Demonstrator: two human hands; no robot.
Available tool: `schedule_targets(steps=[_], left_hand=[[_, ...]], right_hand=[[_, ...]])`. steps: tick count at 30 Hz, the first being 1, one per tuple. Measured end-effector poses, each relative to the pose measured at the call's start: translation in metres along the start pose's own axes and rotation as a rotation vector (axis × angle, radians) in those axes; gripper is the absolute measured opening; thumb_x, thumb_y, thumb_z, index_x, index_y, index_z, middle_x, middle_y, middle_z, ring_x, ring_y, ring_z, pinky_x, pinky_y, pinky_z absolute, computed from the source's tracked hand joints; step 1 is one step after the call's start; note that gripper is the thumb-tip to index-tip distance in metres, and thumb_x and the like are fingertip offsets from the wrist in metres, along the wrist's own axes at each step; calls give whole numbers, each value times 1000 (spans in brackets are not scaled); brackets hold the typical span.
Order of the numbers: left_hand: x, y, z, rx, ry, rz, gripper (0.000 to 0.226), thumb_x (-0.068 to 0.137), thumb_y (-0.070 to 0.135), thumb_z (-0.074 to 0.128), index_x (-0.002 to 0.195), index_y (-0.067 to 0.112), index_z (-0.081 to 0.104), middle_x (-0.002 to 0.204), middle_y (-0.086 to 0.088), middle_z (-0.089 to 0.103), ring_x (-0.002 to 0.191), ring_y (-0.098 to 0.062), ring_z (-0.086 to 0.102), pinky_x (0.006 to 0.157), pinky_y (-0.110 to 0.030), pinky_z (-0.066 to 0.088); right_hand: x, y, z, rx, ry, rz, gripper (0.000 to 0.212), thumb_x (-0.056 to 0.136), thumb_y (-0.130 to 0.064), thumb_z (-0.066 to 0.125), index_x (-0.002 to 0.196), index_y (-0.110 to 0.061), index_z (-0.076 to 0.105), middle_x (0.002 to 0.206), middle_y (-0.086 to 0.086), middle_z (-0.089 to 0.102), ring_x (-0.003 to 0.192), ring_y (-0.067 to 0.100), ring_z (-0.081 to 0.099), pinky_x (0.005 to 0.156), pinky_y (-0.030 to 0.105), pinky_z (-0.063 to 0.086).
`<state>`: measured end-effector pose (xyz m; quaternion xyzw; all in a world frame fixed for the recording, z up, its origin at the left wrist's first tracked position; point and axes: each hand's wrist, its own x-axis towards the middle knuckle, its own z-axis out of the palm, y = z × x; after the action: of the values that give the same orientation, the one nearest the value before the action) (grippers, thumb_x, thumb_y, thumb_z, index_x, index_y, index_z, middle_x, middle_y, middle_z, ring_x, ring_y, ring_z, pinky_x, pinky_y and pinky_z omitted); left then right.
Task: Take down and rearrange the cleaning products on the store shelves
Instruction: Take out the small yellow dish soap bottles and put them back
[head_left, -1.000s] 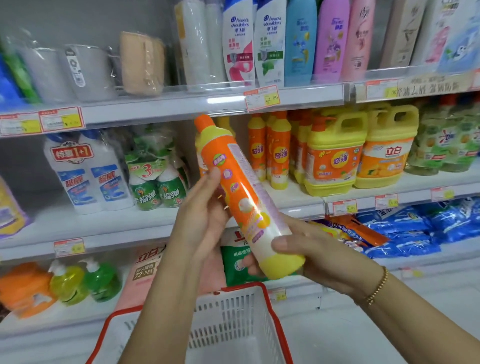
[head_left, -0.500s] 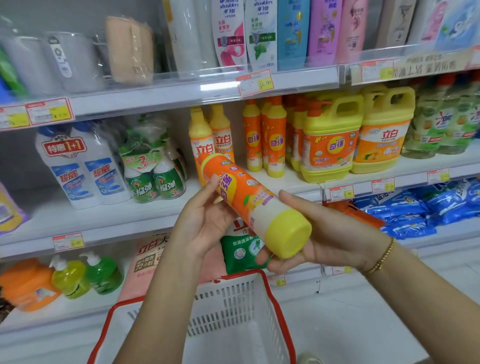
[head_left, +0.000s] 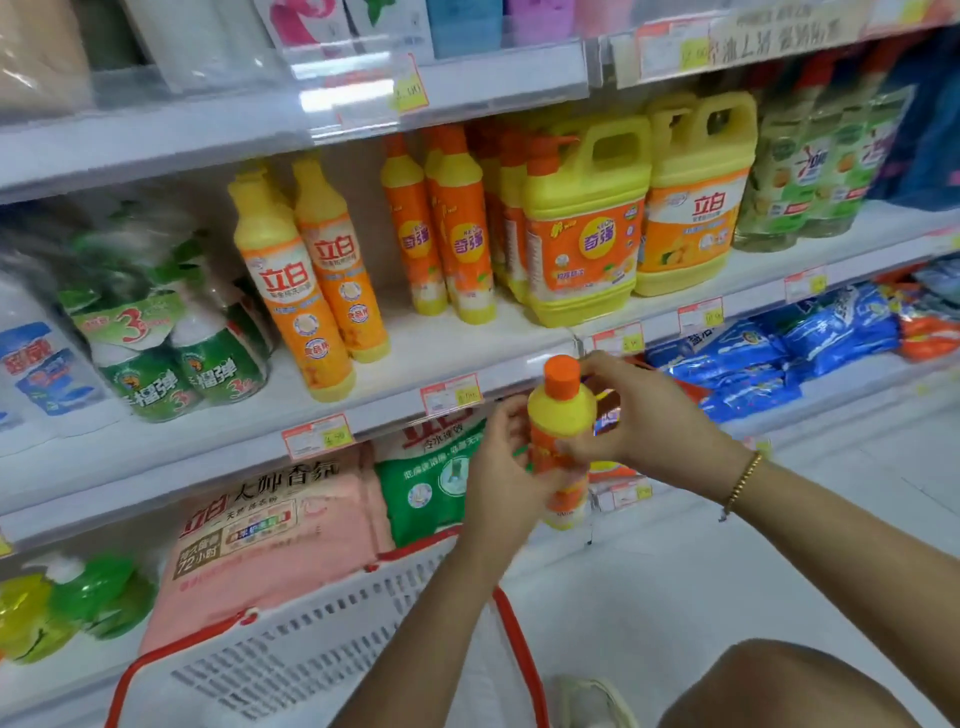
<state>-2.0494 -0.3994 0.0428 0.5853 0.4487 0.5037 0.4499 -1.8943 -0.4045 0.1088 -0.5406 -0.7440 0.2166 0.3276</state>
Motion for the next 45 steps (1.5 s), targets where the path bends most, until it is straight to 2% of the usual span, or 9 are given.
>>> schedule_targets(steps=[5, 10, 16, 22, 28, 32, 39, 41, 45], left_hand=[[16, -71, 43, 231, -286, -80, 59, 65, 6, 85, 104, 38, 53, 99, 20, 64, 89, 8, 61, 85, -19, 51], [25, -130, 53, 481, -381, -244, 11, 86, 19, 69, 91, 20, 60, 72, 10, 54, 66, -5, 53, 65, -23, 45], [9, -172, 53, 634, -311, -276, 46, 89, 41, 63, 59, 19, 36, 54, 6, 36, 56, -13, 36, 56, -30, 31], [8, -169, 51, 650, -306, -284, 39, 86, 40, 66, 62, 21, 42, 58, 7, 44, 58, -13, 43, 58, -30, 39], [19, -123, 38, 584, -265, -210, 14, 89, 26, 66, 95, 22, 55, 80, 13, 58, 74, 0, 57, 65, -15, 48], [43, -64, 15, 555, -122, -77, 11, 91, 19, 63, 98, 25, 56, 85, 17, 57, 77, 4, 57, 63, -6, 47], [123, 16, -33, 409, 293, 208, 21, 86, 10, 67, 102, 20, 57, 93, 8, 59, 83, -5, 58, 70, -5, 44], [157, 25, -45, 415, 349, 196, 31, 83, 14, 72, 106, 21, 53, 105, 2, 59, 90, -11, 57, 72, -5, 43], [214, 32, -62, 400, 400, 83, 61, 71, 27, 82, 122, 11, 53, 122, -11, 61, 105, -21, 60, 92, -31, 48]], right_hand=[[-24, 99, 41, 45, 77, 273, 51, 59, -25, 85, 99, -27, 53, 77, -16, 59, 70, 8, 60, 62, 23, 46], [-54, 187, 81, -6, 85, 521, 58, 56, -27, 87, 101, -21, 51, 84, 2, 63, 80, 28, 62, 69, 36, 48], [-77, 236, 104, -55, 41, 617, 55, 62, -26, 85, 105, -14, 52, 90, 9, 63, 85, 32, 58, 65, 29, 36], [-90, 242, 115, -4, 20, 649, 55, 63, -25, 85, 103, -16, 49, 90, 7, 62, 84, 29, 57, 66, 30, 38], [-81, 224, 106, -87, -147, 706, 60, 71, -32, 79, 121, -19, 48, 110, 11, 63, 99, 28, 58, 80, 32, 45], [-44, 184, 69, -370, -331, 607, 63, 83, -27, 68, 138, -19, 37, 128, 8, 55, 113, 23, 54, 91, 28, 42], [77, 71, 16, -180, 353, -68, 24, 85, -16, 54, 106, -9, 63, 101, 7, 66, 90, 25, 61, 73, 35, 49], [112, 64, 25, -221, 379, -126, 24, 84, -14, 52, 104, -7, 63, 98, 11, 63, 88, 31, 59, 68, 36, 46], [144, 72, 55, -268, 313, -66, 20, 84, -11, 50, 96, -7, 66, 92, 12, 59, 86, 34, 56, 64, 35, 43]])
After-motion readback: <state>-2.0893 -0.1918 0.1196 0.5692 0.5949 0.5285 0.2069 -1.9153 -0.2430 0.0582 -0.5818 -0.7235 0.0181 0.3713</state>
